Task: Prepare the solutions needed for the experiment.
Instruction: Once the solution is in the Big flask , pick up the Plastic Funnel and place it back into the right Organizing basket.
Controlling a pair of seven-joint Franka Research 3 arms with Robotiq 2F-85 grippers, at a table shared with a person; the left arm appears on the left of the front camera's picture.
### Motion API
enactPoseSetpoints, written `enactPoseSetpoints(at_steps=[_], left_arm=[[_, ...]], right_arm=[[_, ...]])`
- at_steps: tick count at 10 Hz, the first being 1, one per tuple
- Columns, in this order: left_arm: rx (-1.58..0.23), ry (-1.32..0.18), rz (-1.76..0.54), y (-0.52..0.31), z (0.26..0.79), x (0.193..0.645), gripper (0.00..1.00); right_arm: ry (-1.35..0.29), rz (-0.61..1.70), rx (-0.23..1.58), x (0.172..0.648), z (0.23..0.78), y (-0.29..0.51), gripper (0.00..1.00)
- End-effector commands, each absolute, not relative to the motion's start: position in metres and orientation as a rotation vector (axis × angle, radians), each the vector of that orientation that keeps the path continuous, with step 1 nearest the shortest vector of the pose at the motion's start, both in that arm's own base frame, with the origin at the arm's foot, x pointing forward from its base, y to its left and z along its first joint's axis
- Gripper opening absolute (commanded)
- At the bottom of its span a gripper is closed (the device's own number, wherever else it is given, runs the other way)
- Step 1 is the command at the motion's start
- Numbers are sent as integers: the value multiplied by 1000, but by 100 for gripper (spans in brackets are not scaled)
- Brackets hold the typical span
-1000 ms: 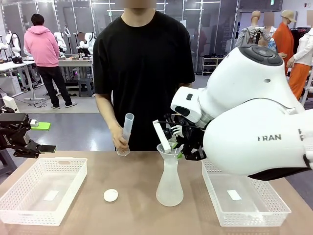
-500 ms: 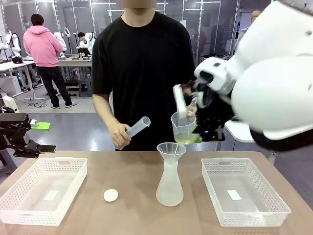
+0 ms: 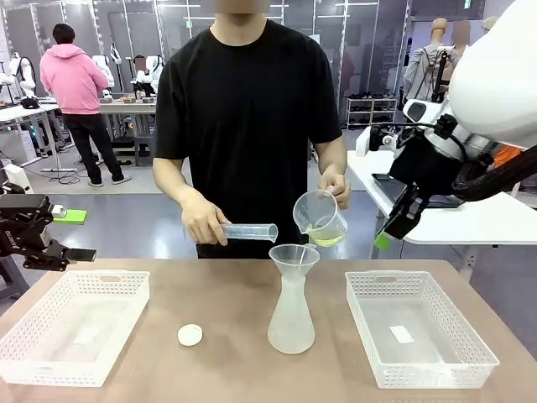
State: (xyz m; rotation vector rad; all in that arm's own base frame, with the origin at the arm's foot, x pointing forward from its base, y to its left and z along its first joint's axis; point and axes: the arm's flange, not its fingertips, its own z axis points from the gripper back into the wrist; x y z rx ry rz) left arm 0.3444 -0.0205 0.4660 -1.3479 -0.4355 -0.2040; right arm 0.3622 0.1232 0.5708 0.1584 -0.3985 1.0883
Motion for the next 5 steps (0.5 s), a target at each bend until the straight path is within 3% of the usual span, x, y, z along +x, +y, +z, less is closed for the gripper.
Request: enactPoseSetpoints(at_steps=[1,4,5], left_arm=[[-1365,-443,-212,-21,469,346,100],[-1365,-443,-212,-21,469,346,100],[-1365,-443,-212,-21,469,346,100]], right_arm=[[-442,1202,99,361,576,131,29],[-417,1157,129,360,574,131,29],[-369,999,403,366,566,130,29]])
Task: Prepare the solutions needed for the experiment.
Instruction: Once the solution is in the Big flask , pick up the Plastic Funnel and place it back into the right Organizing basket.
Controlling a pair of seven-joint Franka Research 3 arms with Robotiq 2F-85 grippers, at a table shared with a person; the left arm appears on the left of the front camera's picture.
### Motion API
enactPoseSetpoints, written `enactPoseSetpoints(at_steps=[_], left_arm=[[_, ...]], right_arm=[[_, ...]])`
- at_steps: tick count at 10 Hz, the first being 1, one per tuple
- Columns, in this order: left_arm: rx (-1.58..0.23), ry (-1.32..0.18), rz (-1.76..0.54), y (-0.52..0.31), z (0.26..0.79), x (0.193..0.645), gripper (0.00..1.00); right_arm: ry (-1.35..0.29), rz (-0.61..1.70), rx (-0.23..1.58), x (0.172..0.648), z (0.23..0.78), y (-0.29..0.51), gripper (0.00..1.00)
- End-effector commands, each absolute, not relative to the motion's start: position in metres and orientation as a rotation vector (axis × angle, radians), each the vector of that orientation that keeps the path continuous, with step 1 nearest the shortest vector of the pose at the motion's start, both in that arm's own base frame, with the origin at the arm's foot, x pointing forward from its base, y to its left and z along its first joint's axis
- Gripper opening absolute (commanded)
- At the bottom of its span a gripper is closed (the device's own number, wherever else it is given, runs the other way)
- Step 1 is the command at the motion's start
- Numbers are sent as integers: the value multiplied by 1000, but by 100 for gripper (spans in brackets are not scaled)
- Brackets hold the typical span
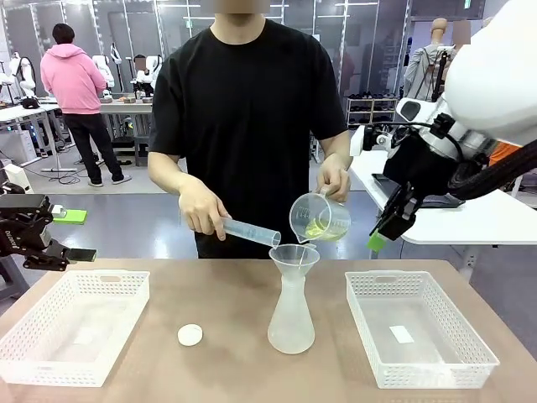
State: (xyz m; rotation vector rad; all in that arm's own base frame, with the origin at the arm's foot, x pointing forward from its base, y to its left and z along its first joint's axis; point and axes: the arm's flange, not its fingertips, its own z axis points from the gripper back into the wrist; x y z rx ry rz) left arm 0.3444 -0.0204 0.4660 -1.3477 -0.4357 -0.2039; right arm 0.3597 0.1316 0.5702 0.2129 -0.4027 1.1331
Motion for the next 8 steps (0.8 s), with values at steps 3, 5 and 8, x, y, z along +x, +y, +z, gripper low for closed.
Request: enactPoseSetpoints(at_steps=[3,5,8], left_arm=[[-1365,-443,-212,-21,469,346,100],[-1365,-443,-212,-21,469,346,100],[-1365,-443,-212,-21,469,346,100]], right_arm=[[-342,537,873,372,528,91,29],[-254,333,1033,374,504,68,29],[-174,189,1205,378,472,43,29]])
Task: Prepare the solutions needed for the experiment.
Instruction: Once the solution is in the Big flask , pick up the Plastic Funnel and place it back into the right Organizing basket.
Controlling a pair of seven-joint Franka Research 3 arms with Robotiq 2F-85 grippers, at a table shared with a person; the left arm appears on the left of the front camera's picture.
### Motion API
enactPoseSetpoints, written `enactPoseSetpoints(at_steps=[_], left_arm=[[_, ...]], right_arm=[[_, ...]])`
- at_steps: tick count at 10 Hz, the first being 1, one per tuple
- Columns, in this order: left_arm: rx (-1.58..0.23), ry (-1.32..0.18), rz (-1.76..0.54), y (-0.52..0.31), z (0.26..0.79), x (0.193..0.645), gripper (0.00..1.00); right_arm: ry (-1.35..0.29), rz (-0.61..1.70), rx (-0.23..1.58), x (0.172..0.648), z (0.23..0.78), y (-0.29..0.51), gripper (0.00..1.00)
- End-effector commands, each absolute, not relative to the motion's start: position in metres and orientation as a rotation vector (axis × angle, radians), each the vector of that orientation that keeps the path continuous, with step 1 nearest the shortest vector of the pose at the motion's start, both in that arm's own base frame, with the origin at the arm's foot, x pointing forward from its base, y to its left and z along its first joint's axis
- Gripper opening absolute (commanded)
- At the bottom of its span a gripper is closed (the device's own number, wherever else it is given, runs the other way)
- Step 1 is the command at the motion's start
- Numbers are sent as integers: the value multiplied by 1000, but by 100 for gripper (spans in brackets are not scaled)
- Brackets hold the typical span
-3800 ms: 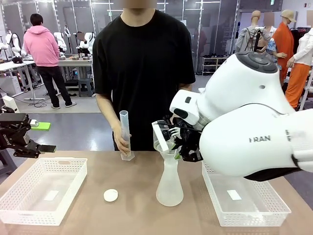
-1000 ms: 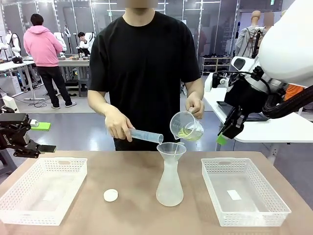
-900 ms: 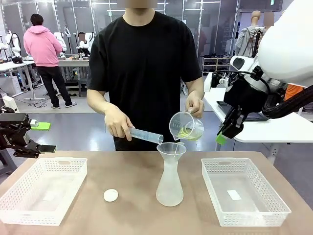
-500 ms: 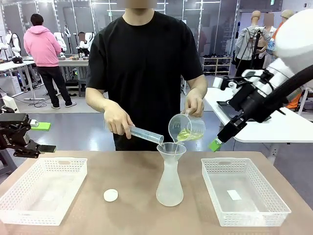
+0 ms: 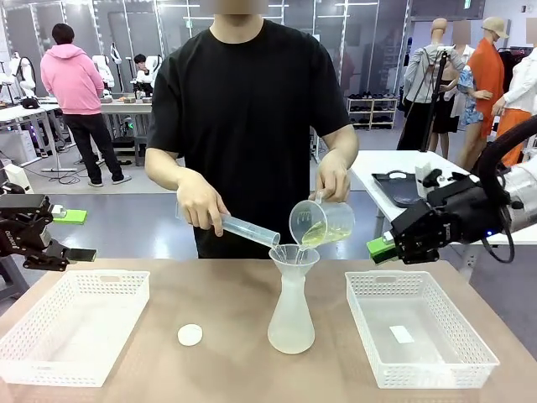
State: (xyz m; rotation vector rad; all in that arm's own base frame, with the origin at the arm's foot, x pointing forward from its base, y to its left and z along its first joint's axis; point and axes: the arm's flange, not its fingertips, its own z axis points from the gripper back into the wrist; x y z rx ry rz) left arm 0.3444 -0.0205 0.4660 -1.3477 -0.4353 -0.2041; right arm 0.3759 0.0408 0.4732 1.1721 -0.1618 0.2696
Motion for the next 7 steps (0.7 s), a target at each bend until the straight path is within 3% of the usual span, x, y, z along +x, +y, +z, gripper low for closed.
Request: enactPoseSetpoints(at_steps=[1,4,5,6,7], left_arm=[[-1365,-443,-212,-21,469,346,100],[-1365,-443,-212,-21,469,346,100],[-1365,-443,-212,-21,469,346,100],[-1365,-443,-212,-21,469,346,100],[-1365,-443,-212,-21,469,346,100]], right_arm=[[-160,172,1208,381,463,37,29],[-134,190,1207,387,450,37,33],[-133,159,1231,389,447,38,49],[-130,151,1246,390,445,37,52],[-130,138,1256,391,442,36,68]])
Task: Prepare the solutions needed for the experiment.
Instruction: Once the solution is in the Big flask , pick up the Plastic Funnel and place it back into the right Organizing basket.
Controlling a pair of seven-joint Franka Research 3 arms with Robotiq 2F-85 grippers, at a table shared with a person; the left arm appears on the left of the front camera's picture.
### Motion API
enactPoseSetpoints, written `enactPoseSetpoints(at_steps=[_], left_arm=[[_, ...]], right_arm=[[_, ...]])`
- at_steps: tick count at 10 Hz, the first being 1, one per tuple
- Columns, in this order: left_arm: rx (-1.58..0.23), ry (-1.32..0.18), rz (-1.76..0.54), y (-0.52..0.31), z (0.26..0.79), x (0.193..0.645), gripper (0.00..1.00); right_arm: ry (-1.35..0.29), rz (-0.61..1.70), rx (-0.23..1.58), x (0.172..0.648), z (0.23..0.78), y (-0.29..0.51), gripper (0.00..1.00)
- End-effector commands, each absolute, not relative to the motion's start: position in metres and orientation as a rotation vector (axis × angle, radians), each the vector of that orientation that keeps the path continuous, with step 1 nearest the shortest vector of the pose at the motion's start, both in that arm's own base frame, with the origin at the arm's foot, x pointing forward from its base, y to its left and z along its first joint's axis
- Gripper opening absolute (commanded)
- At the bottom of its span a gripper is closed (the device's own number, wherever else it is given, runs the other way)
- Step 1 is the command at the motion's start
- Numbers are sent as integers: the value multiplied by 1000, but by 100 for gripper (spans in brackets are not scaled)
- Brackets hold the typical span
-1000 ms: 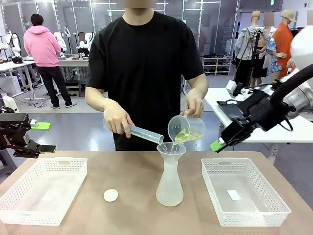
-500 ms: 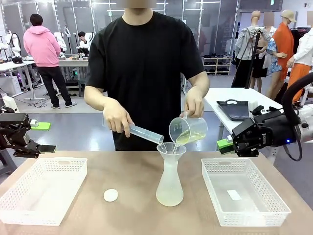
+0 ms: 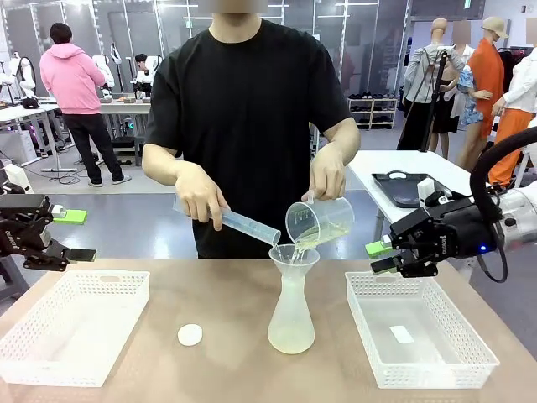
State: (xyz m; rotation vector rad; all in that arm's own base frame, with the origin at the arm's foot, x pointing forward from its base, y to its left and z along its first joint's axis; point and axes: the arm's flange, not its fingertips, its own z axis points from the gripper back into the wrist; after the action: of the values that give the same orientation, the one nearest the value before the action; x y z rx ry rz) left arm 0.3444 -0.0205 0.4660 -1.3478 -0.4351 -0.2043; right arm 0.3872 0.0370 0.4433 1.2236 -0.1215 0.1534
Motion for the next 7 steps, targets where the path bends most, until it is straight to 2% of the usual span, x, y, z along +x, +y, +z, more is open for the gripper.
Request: enactPoseSetpoints(at_steps=[1,2,7], left_arm=[[-1365,-443,-212,-21,469,346,100],[-1365,-443,-212,-21,469,346,100],[-1365,-443,-212,-21,469,346,100]], right_arm=[[-136,135,1262,391,440,36,72],[-156,119,1261,392,438,35,88],[-123,140,1234,389,442,36,88]])
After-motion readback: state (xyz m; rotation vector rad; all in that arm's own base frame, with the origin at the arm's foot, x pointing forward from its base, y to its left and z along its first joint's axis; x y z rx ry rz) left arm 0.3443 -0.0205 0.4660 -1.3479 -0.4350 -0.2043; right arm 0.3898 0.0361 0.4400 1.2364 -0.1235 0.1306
